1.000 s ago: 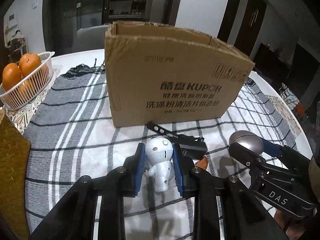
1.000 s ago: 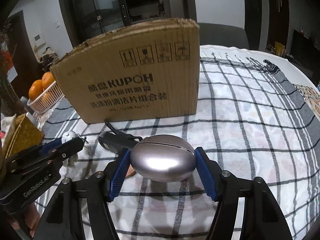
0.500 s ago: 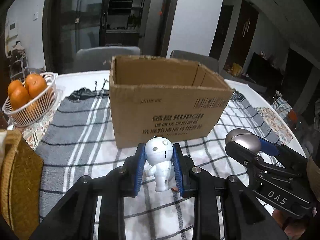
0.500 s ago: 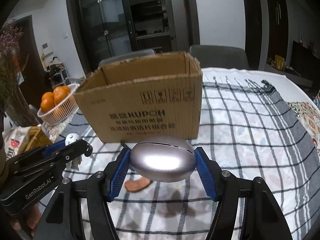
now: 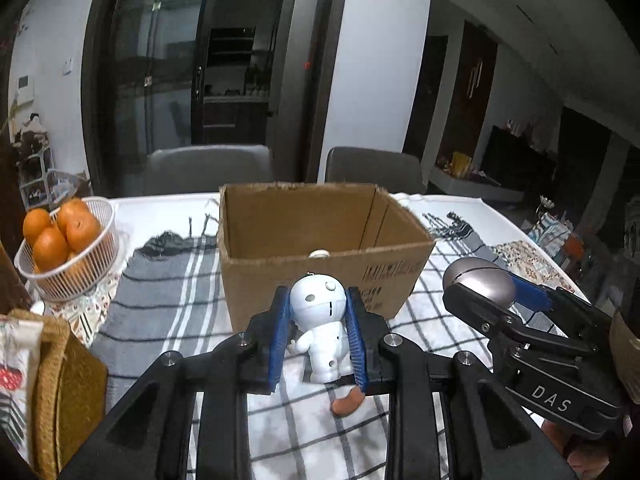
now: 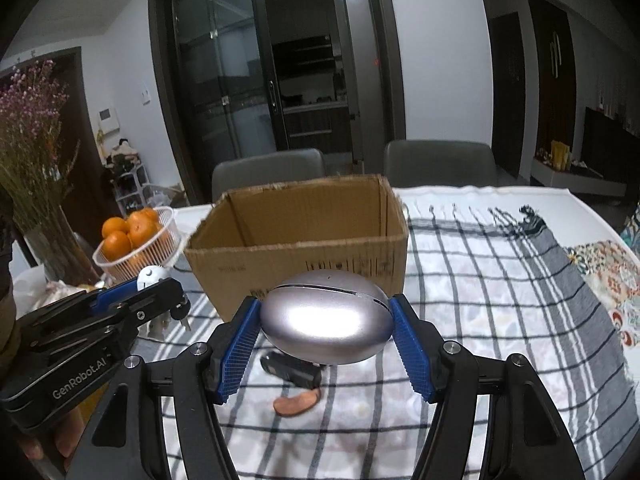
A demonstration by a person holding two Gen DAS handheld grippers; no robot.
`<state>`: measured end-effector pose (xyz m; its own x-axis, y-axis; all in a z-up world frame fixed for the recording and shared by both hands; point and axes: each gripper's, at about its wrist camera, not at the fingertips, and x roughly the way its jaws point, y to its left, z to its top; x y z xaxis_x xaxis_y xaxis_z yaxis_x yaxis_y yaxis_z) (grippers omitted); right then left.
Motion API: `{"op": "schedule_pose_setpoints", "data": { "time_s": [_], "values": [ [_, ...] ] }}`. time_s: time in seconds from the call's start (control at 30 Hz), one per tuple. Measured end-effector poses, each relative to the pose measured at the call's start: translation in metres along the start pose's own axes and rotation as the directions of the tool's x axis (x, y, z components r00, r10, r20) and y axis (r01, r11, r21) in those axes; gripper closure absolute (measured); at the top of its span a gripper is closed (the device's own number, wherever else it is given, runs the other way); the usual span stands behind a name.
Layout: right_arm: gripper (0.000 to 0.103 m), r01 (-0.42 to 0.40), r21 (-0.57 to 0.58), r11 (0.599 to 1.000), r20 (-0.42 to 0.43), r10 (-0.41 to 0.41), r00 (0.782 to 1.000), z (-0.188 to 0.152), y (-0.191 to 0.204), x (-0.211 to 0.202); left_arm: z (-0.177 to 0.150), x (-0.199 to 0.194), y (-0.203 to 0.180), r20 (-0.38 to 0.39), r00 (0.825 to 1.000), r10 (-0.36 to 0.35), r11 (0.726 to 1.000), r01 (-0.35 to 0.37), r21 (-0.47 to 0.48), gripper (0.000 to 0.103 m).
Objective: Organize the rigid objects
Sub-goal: 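Lift the figurine and silver speaker and carry both over the box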
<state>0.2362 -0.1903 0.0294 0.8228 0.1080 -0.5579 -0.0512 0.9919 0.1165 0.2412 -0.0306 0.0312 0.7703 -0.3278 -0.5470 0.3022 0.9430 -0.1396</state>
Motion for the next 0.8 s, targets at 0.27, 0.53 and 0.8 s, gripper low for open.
{"op": "schedule_pose_setpoints", "data": {
  "time_s": [0.27,0.53,0.8],
  "values": [
    [0.037,-0.004,-0.016,1.0,0.062,0.005,0.998,0.023,0.006,-0.013,0.024,-0.007,-0.001,0.047,0.999,-0.01,1.0,0.009,0.02,0.075],
    [0.037,-0.005,-0.033,0.999,0.095,0.009,0.995,0.044,0.008,-0.014,0.049,-0.005,-0.002,0.07,0.998,-0.006,0.999,0.003,0.049,0.075],
    [0.037,-0.01,-0.045,0.999,0.097,0.014,0.995,0.066,0.007,-0.003,0.073,0.005,-0.001,0.077,0.997,0.005,0.997,-0.011,0.074,0.075]
  ]
}}
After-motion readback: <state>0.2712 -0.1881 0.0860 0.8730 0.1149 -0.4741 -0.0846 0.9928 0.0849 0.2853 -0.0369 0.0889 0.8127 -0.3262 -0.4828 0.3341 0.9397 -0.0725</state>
